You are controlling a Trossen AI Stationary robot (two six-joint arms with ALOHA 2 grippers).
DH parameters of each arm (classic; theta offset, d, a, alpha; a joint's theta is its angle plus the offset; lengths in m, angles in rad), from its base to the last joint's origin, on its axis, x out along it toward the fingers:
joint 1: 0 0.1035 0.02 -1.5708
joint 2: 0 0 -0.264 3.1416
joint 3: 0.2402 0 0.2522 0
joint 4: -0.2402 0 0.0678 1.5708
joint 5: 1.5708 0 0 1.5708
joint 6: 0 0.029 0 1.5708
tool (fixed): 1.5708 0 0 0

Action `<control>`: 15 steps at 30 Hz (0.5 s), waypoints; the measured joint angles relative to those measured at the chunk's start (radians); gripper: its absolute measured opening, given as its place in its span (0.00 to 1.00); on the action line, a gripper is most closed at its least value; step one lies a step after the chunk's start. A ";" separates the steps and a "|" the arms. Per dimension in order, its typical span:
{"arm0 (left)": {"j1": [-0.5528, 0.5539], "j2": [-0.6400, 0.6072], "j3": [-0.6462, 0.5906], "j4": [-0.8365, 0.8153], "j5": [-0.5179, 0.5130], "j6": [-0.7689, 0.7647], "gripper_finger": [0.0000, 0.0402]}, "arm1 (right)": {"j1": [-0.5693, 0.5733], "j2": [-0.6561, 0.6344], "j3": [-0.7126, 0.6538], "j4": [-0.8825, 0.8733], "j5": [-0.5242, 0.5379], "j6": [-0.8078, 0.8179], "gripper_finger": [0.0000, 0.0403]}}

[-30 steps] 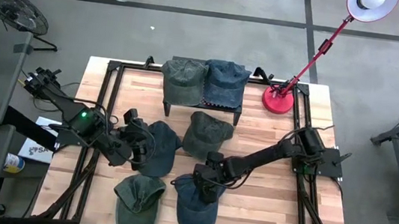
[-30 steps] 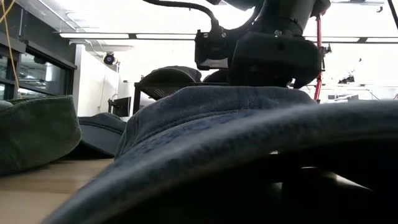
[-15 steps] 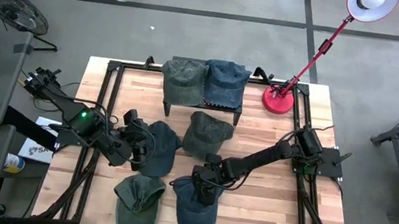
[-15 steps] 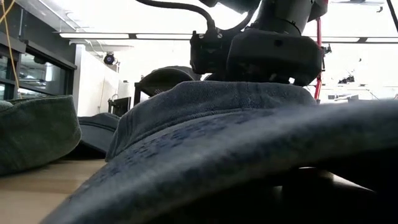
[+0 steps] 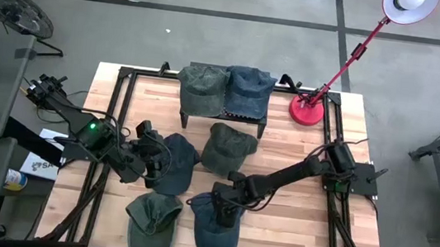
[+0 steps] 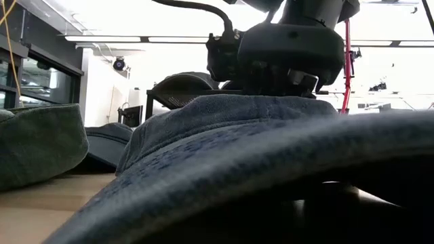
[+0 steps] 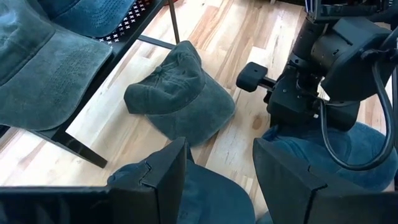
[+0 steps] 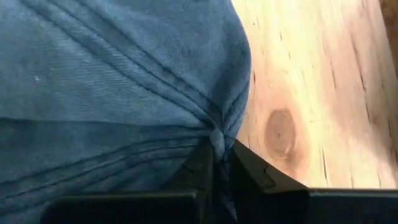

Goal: Pick & Place hat
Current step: Stack the bottom dark blue cap on top of the other dark blue cap on the shelf

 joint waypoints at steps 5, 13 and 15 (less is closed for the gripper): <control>0.000 0.000 0.000 -0.001 0.001 0.000 0.45 | 0.024 0.005 0.072 -0.089 -0.001 0.015 0.06; 0.000 0.000 0.000 -0.006 0.007 0.001 0.45 | 0.067 0.009 0.331 -0.485 0.066 0.003 0.06; 0.000 0.000 0.000 -0.006 0.008 0.001 0.45 | 0.074 0.009 0.399 -0.586 0.091 0.001 0.06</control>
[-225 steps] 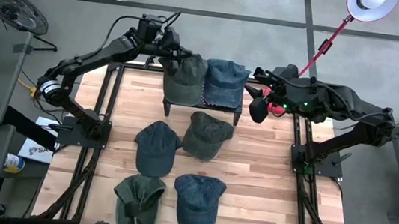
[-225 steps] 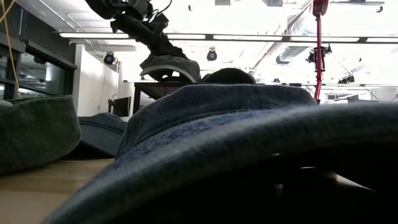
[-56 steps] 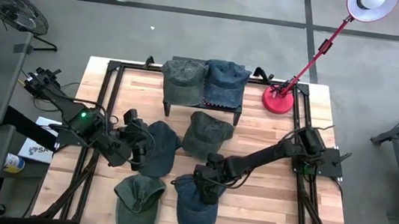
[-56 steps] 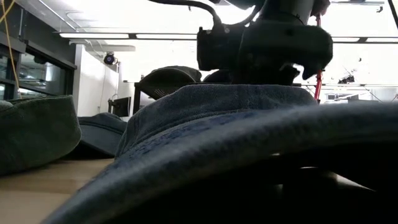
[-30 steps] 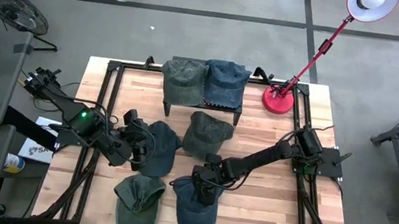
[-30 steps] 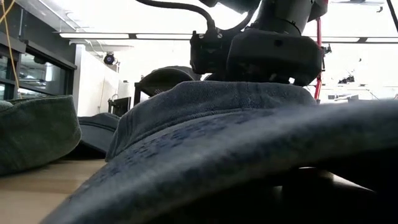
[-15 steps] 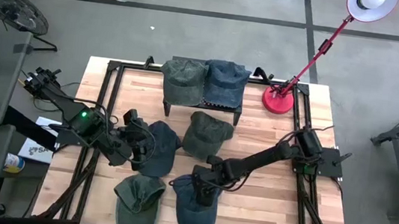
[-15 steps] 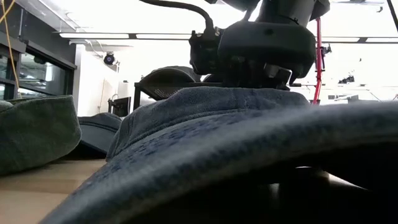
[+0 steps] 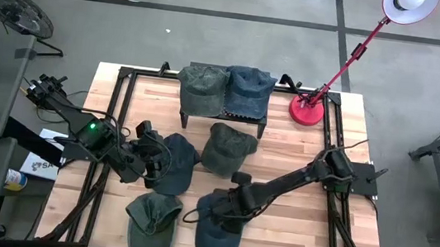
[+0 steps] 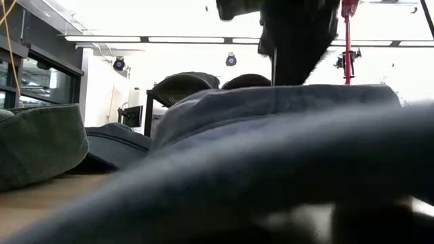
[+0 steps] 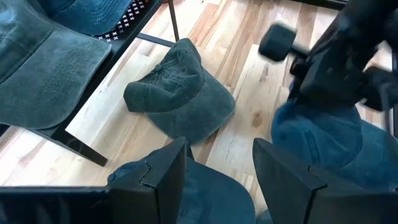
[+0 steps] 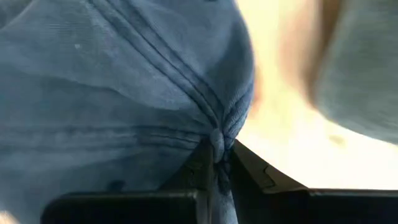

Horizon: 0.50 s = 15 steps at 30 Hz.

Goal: Pick & Place hat
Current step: Stack the bottom dark blue cap on top of the other dark blue cap on the shelf

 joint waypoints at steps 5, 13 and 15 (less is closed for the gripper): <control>0.000 0.000 0.000 0.000 0.003 0.000 0.45 | 0.009 0.000 0.186 -0.200 0.042 -0.016 0.06; 0.000 0.000 0.000 0.001 0.020 0.008 0.45 | 0.009 -0.003 0.495 -0.484 0.105 -0.015 0.06; 0.000 0.000 0.000 0.002 0.020 0.008 0.45 | 0.009 -0.004 0.561 -0.502 0.120 -0.020 0.06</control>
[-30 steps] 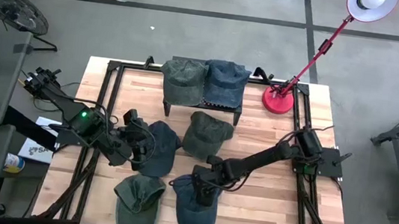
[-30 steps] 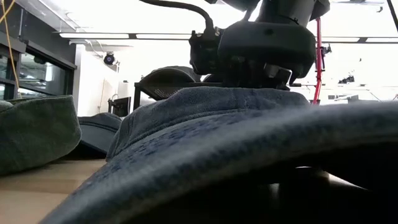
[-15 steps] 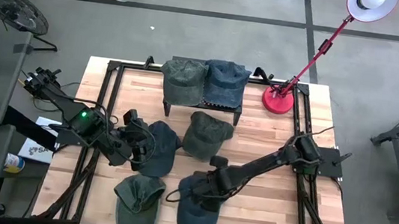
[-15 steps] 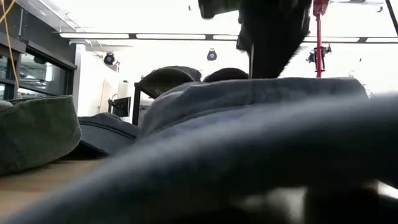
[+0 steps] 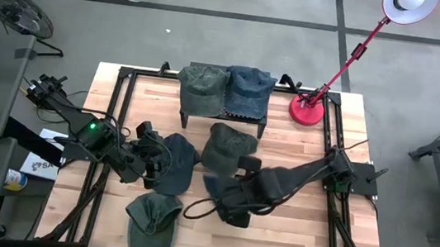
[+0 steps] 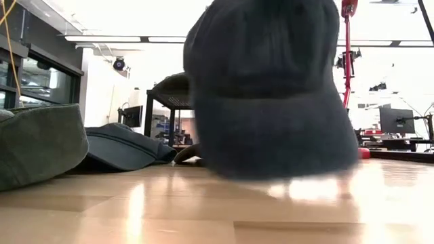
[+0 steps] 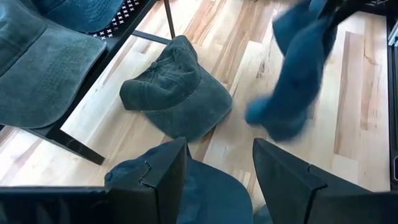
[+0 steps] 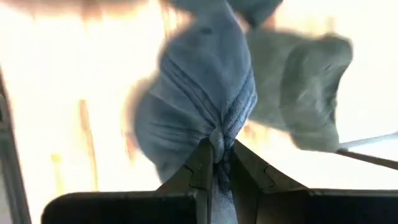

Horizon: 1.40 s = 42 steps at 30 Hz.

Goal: Pick & Place hat
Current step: Stack the bottom dark blue cap on top of the other dark blue cap on the shelf

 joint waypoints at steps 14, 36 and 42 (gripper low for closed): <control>0.000 0.000 0.000 0.017 0.000 0.000 0.45 | -0.070 -0.263 -0.003 0.004 0.079 -0.051 0.06; 0.015 0.000 0.000 0.197 -0.394 0.171 0.45 | -0.411 -0.515 -0.002 0.104 -0.022 -0.672 0.06; 0.131 -0.002 0.000 0.350 -0.354 0.344 0.45 | -0.554 -0.514 -0.003 0.138 -0.150 -0.838 0.06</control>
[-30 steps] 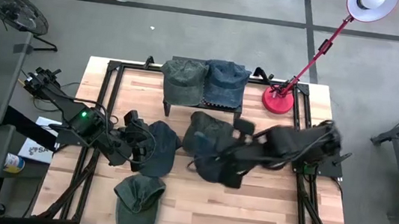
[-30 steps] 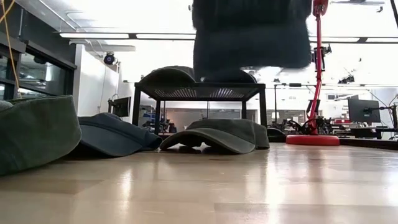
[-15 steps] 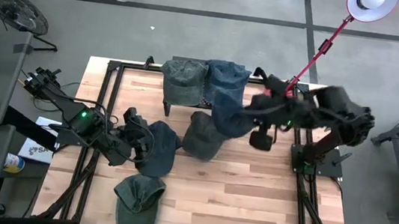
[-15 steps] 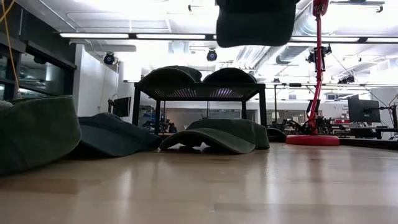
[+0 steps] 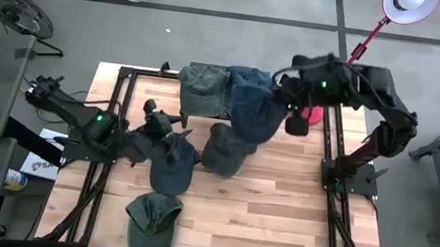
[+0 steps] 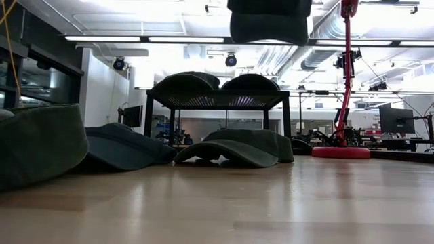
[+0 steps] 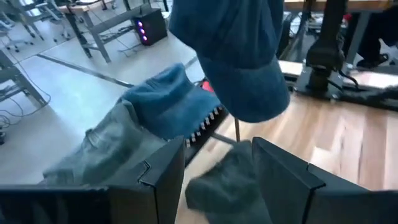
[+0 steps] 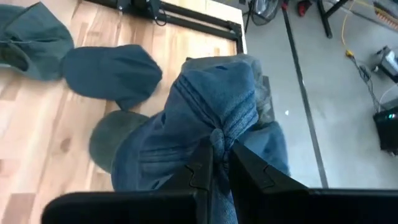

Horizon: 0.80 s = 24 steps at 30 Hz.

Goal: Pick & Place hat
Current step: Stack the bottom dark blue cap on top of the other dark blue cap on the shelf

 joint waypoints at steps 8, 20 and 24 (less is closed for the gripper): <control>0.164 0.000 0.000 0.100 0.129 0.079 0.45 | -0.172 0.002 0.000 0.072 -0.176 -0.160 0.06; 0.284 0.000 0.000 0.103 0.187 0.076 0.45 | -0.381 0.009 0.000 0.114 -0.395 -0.283 0.06; 0.285 -0.001 0.000 0.099 0.177 0.076 0.45 | -0.425 0.027 0.000 0.120 -0.463 -0.308 0.06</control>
